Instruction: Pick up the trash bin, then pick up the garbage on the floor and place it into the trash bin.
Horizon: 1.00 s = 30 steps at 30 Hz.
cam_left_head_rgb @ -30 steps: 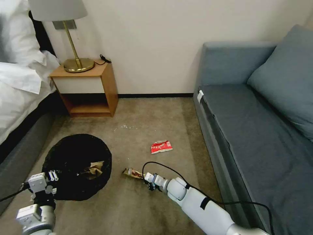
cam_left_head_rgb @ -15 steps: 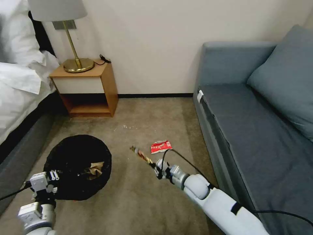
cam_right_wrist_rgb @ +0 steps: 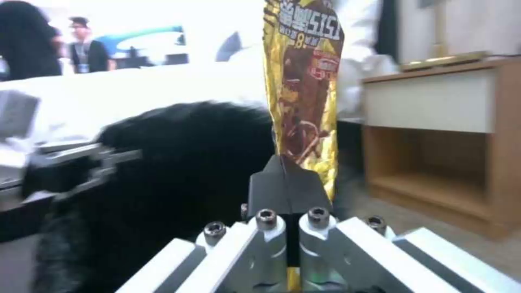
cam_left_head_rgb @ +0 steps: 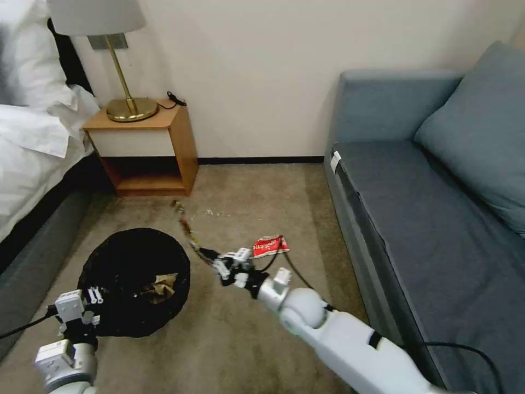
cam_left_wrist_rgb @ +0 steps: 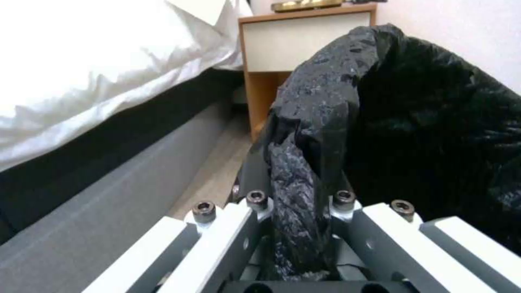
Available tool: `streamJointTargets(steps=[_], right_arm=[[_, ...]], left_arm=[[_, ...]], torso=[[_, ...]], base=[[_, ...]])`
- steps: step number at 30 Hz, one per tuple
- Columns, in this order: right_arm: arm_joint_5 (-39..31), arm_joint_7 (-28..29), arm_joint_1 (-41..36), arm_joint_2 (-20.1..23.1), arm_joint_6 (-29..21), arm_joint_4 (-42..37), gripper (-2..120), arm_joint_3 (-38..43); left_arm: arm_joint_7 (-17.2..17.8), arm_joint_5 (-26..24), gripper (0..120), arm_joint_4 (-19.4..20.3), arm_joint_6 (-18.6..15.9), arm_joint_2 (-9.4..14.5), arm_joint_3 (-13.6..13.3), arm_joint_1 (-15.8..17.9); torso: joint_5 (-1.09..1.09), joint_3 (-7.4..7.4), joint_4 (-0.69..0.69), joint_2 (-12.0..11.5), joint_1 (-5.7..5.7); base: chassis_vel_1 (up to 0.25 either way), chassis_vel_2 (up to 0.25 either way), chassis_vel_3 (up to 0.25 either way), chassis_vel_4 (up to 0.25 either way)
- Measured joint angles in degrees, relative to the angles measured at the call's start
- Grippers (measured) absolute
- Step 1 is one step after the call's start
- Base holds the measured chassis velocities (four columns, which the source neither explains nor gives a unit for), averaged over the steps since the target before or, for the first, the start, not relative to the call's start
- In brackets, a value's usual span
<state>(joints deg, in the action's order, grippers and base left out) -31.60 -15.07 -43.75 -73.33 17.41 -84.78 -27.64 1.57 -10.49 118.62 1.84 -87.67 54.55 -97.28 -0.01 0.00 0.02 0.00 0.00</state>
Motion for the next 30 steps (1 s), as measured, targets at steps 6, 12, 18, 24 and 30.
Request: streamJointTargets(steps=[6, 12, 18, 24, 30], right_arm=[[0.5, 0.3, 1.5, -1.1, 0.6, 1.9, 0, -4.4], [1.7, -0.6, 0.9, -1.5, 0.5, 2.7, 0, -5.1], [2.1, -0.7, 0.2, -1.3, 0.1, 2.6, 12, -4.5], [3.1, -1.2, -0.5, -1.2, -0.1, 2.0, 35, -3.8], [3.2, -1.3, -1.9, -0.7, 0.9, -0.9, 64, 0.8]], left_arm=[[-0.3, -1.7, 6, 1.9, -1.2, -0.5, -0.2, -0.3], [-0.5, -4.6, 6, 3.9, -2.8, -0.7, -0.6, -0.7], [-0.5, -5.1, 6, 3.9, -2.8, -0.8, -0.6, -1.0], [-0.5, -5.1, 6, 3.9, -2.8, -0.8, -0.5, -1.2], [-0.5, -4.8, 6, 3.7, -2.5, -0.4, 0.2, -1.3]], torso=[[0.00, 0.00, -0.01, 0.0, 0.00], [0.01, 0.00, -0.02, 0.0, 0.00], [0.01, 0.00, -0.02, 0.0, 0.00], [0.01, 0.00, -0.02, 0.0, 0.00], [0.01, 0.00, -0.01, 0.0, 0.00]], base=[[0.000, 0.000, 0.000, 0.000], [0.000, 0.000, 0.000, 0.000], [0.000, 0.000, 0.000, 0.000], [0.000, 0.000, 0.000, 0.000], [0.000, 0.000, 0.000, 0.000]])
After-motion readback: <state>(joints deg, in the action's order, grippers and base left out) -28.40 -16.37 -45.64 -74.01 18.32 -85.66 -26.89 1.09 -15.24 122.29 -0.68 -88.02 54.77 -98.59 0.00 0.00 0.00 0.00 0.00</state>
